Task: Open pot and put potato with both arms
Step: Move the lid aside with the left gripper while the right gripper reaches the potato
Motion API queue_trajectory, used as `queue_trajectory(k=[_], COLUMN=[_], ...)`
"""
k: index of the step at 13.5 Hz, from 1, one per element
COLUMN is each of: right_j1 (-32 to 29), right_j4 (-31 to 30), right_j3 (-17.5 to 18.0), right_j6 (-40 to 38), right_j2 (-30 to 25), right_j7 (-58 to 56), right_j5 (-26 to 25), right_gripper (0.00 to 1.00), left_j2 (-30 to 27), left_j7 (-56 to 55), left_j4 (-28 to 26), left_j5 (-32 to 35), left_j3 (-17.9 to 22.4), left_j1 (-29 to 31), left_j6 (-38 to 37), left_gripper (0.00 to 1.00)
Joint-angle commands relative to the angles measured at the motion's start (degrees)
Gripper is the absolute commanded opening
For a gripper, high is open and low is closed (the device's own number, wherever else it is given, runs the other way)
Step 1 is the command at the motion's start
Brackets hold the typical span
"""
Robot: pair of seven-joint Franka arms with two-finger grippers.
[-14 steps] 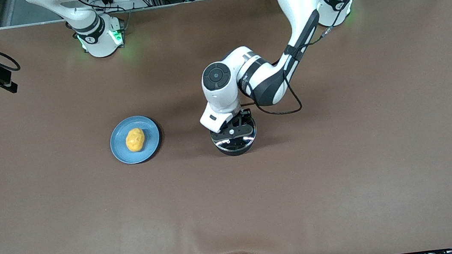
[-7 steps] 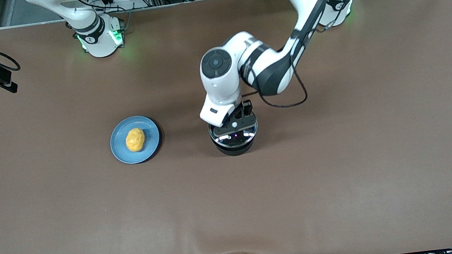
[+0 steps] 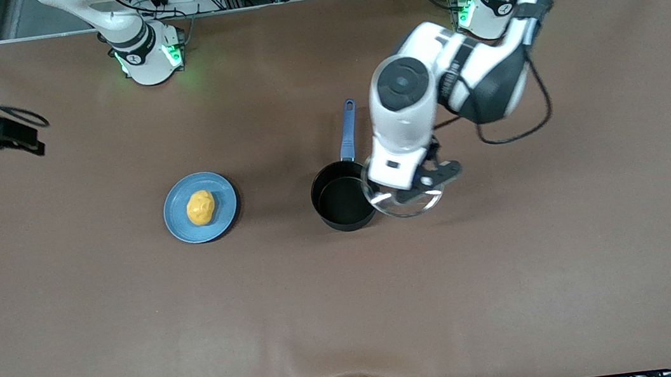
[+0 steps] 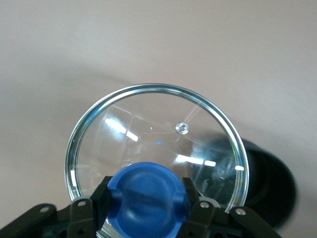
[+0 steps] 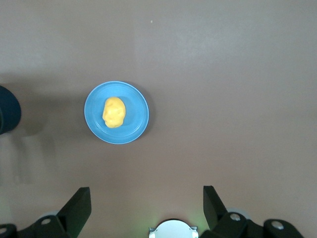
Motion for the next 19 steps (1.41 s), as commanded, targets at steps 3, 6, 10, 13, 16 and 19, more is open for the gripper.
queue_trajectory(k=[3,6,10,13,16,19], right_j1=[1.5,2.1,4.8,8.1,10.9,11.2], right_j4=[-2.5,-12.2,-23.7,-33.5,-42.2,-44.5], right_j3=[0.8,0.9,0.8,0.8,0.8,0.8], right_j6=[-0.3,7.0,19.9,33.0,46.1,53.4], right_j2=[2.6,2.0,0.8,1.0,1.6,5.6], right_j7=[-0.2,0.1,4.7,10.7,10.8,10.7], right_j5=[2.2,5.8,7.8,7.8,7.8,7.7], right_gripper=[1.0,1.0,1.0,1.0,1.0,1.0], left_j2=[-6.6,-8.0,-8.6,-7.4,-5.9,-4.5], left_j7=[14.0,23.1,27.5,28.3,28.4,28.3], left_j4=[-12.5,-20.3,-32.8,-40.2,-40.9,-40.4], left_j5=[0.2,0.2,0.3,3.3,3.8,7.7], left_j3=[-0.6,-0.7,-0.5,-0.5,-0.4,-0.2], left_j1=[12.0,19.4,25.0,28.4,29.0,31.1], left_j6=[7.0,14.4,31.0,42.1,42.4,42.6], left_gripper=[0.0,0.0,0.0,0.0,0.0,0.0])
